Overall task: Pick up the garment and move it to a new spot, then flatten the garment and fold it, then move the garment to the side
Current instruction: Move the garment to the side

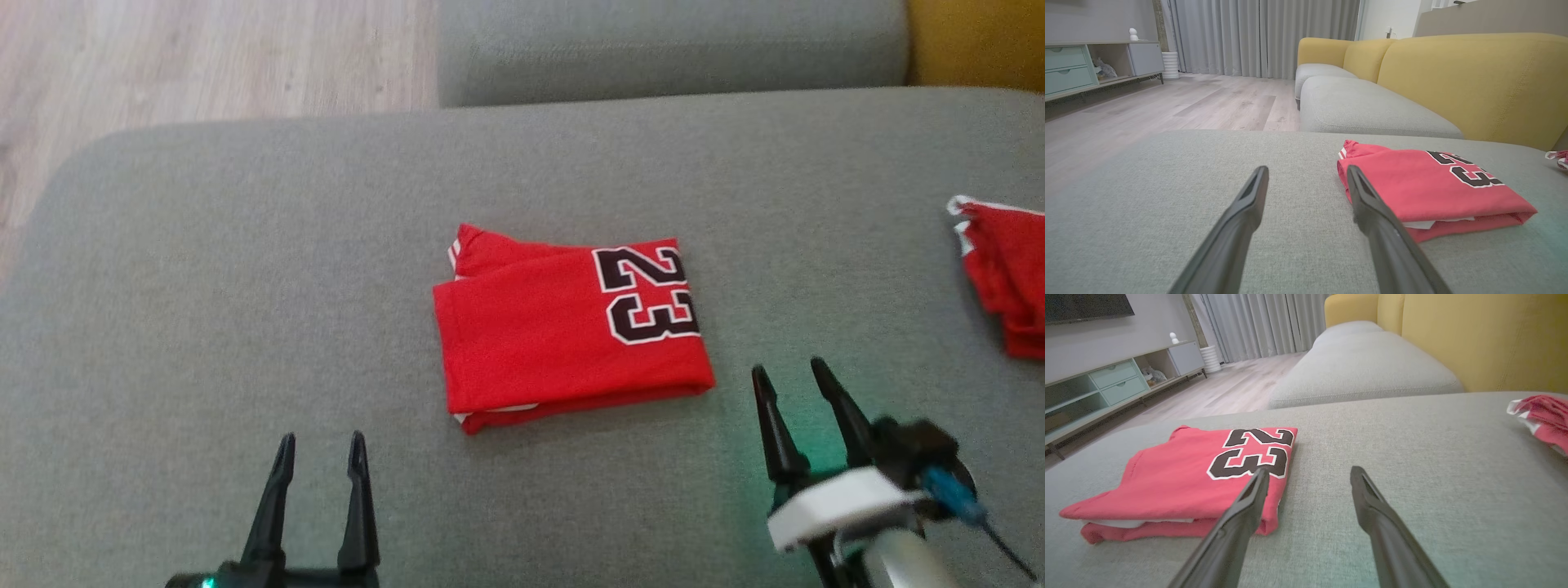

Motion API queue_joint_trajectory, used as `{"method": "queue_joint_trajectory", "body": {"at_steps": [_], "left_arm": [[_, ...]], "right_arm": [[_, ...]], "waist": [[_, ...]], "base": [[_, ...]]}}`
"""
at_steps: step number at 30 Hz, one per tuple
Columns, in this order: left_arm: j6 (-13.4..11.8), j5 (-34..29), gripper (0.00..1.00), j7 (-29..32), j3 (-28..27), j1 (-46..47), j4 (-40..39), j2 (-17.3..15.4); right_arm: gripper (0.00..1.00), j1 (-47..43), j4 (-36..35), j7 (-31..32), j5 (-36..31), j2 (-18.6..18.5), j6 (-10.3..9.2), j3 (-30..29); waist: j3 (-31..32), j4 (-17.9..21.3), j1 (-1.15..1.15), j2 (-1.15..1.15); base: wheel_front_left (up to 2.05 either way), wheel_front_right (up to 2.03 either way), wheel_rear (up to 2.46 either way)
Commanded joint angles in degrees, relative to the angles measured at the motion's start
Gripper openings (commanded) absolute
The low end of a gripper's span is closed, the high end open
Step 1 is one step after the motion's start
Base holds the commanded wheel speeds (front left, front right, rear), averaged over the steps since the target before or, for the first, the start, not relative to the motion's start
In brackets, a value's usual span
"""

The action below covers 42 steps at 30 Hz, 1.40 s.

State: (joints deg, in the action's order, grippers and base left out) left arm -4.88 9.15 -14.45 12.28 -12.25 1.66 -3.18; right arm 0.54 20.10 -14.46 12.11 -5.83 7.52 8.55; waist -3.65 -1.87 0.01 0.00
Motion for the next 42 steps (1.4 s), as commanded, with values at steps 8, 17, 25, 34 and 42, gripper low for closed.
{"method": "queue_joint_trajectory", "body": {"at_steps": [8, 17, 25, 34, 42], "left_arm": [[-0.8, -0.6, 1.00, -0.5, 0.4, 4.9, -2.5, 0.3], [-1.9, -0.8, 1.00, -0.5, 2.7, 6.9, -1.4, 0.3], [-2.3, -0.6, 1.00, -0.5, 2.7, 7.8, -2.1, 0.3], [-0.6, 0.1, 1.00, -0.5, 1.2, 10.2, -3.2, 0.3], [2.0, -0.2, 1.00, -0.5, -0.6, 13.2, -5.5, 0.3]], "right_arm": [[1.00, 14.4, 12.5, 3.5, 8.5, -0.3, -0.03, 5.8], [0.10, 23.8, 24.4, 8.0, 17.7, -0.9, -0.03, 12.7], [0.00, 27.4, 25.4, 1.9, 21.7, -4.8, -0.03, 16.0], [0.00, 29.3, 20.1, -0.2, 16.6, -11.9, -0.03, 13.4], [0.00, 31.2, 13.1, 1.2, 12.7, -19.0, -0.03, 7.9]], "waist": [[-3.7, -2.1, -0.01, 0.00], [-5.5, -4.2, -0.01, 0.00], [-7.1, -1.4, -0.01, 0.00], [-11.6, 7.7, -0.01, 0.00], [-16.4, 13.2, -0.01, 0.00]], "base": [[0.00, 0.00, 0.00], [0.00, 0.00, 0.00], [0.00, 0.00, 0.00], [0.00, 0.00, 0.00], [0.00, 0.00, 0.00]]}}
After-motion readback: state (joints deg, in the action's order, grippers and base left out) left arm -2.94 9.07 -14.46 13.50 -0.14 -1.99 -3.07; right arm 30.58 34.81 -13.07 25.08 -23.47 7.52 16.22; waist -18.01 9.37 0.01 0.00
